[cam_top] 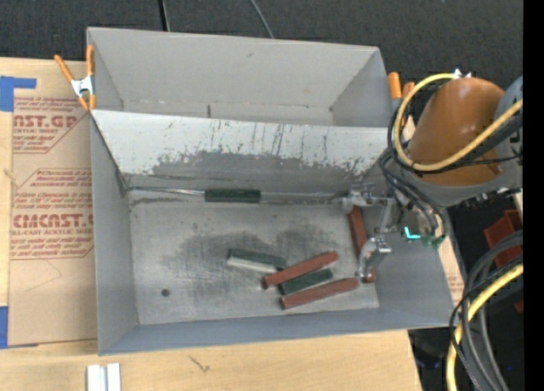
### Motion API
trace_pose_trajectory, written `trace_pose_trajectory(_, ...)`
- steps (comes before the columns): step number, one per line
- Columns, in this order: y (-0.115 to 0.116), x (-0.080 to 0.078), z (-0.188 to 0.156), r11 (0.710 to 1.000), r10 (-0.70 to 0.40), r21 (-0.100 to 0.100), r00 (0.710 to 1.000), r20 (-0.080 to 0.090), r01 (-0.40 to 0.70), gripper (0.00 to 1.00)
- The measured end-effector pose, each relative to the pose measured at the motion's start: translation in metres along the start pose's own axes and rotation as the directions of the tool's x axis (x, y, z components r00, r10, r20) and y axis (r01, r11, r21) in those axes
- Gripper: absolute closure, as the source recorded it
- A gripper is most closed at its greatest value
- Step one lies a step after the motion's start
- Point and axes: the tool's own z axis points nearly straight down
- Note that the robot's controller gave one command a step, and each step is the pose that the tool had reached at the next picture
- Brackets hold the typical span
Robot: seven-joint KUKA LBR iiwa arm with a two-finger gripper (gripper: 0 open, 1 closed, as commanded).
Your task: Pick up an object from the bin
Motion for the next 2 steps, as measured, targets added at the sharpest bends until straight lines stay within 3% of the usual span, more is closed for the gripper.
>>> trace_pose_trajectory(1,0.0,-0.002,-0.004,1.0,-0.001,0.001,1.0,0.007,0.001,0.0)
trace_pose_trajectory(2,0.022,-0.001,0.101,0.994,-0.111,0.004,0.993,0.025,0.111,1.0)
